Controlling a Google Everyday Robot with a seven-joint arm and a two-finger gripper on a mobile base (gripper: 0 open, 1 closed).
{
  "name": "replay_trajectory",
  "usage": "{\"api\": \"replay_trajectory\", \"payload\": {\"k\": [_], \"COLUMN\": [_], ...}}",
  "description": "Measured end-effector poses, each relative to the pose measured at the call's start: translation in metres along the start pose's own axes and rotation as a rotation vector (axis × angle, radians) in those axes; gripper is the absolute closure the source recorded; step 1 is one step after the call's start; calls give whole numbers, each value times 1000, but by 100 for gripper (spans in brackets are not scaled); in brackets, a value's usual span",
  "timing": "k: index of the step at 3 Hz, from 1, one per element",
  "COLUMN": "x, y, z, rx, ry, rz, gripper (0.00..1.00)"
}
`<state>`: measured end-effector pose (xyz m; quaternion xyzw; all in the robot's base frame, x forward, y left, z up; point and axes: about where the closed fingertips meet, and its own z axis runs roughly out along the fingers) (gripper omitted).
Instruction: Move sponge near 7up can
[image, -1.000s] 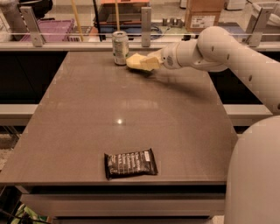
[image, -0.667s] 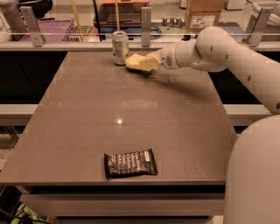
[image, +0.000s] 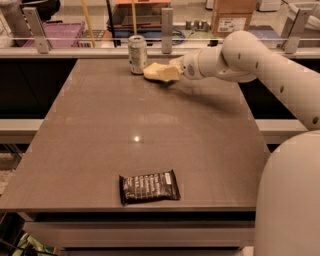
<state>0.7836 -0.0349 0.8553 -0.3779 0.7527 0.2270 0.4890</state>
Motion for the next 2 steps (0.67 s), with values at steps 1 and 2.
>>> {"api": "replay_trajectory", "payload": {"k": [1, 2], "x": [0, 0], "y": [2, 2], "z": [2, 2], "rx": [-4, -4], "ry": [1, 1], "rz": [0, 0], "gripper": [0, 0]}}
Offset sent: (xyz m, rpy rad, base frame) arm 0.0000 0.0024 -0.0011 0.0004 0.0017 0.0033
